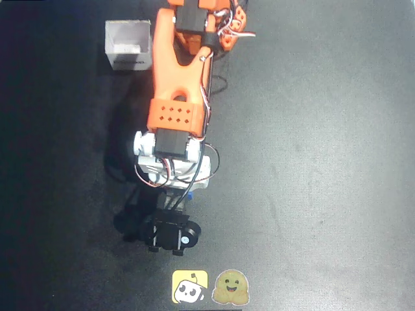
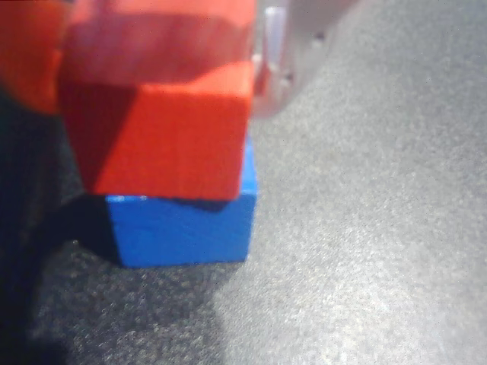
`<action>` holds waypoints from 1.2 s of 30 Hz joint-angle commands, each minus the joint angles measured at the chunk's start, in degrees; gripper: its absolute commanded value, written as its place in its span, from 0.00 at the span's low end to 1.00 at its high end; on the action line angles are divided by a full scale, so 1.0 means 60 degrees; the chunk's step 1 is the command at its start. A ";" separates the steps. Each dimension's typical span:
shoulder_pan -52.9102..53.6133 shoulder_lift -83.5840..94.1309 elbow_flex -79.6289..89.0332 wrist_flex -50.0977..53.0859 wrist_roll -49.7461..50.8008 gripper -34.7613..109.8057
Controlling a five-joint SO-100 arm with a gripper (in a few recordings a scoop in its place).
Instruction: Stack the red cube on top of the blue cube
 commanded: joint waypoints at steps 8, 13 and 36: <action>-0.0073 0.0132 -0.0366 0.0000 -0.0132 0.41; -0.0073 0.0762 -0.0425 0.0029 -0.0322 0.41; -0.0234 1.0020 0.8188 -0.1714 -0.0688 0.39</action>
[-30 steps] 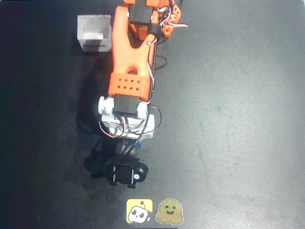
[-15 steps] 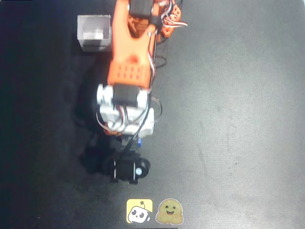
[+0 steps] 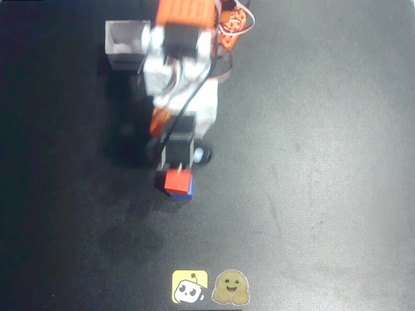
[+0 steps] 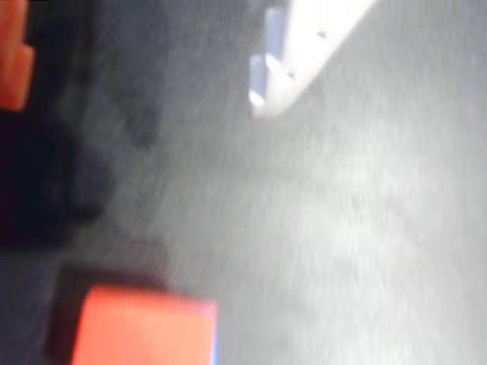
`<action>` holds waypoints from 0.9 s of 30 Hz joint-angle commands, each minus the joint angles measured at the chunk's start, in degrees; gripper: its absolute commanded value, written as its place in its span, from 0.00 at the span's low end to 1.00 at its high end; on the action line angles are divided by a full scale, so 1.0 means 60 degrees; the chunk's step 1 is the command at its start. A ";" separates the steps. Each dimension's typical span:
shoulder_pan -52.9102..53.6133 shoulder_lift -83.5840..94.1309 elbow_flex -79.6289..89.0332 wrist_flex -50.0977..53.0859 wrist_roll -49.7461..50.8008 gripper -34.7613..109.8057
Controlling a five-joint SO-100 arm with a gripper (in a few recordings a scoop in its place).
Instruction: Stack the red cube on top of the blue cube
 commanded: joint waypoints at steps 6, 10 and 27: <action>-0.0498 0.3735 0.3501 -0.1099 -0.0059 0.39; -0.0747 0.6211 0.5405 -0.1304 -0.0059 0.37; -0.0908 1.0298 0.8760 -0.0952 -0.0015 0.24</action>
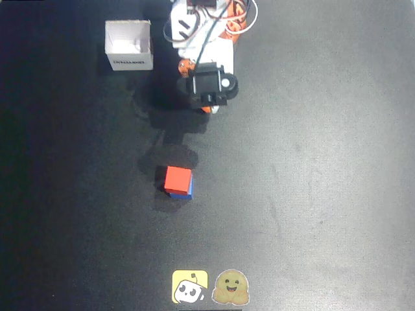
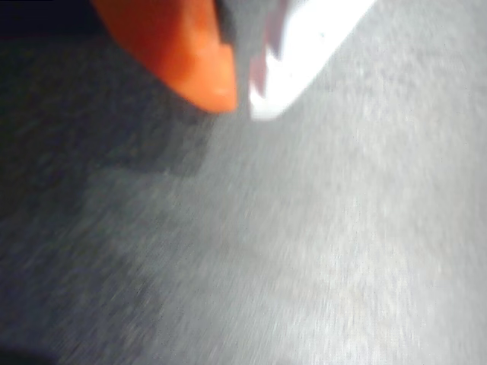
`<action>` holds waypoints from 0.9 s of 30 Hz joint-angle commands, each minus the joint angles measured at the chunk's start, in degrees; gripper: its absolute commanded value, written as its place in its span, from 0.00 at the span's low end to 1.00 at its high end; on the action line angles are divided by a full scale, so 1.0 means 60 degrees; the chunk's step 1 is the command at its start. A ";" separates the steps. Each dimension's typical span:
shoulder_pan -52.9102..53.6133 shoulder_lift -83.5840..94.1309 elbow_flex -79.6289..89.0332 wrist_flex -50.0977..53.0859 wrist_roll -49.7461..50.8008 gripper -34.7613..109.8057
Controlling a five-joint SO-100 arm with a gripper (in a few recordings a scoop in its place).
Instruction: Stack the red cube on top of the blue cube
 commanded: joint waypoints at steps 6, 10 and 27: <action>0.0044 0.0059 0.0410 0.0410 0.0117 0.24; 0.0059 0.0059 0.0410 0.0967 0.0103 0.24; 0.0103 0.0059 0.0410 0.0967 0.0117 0.24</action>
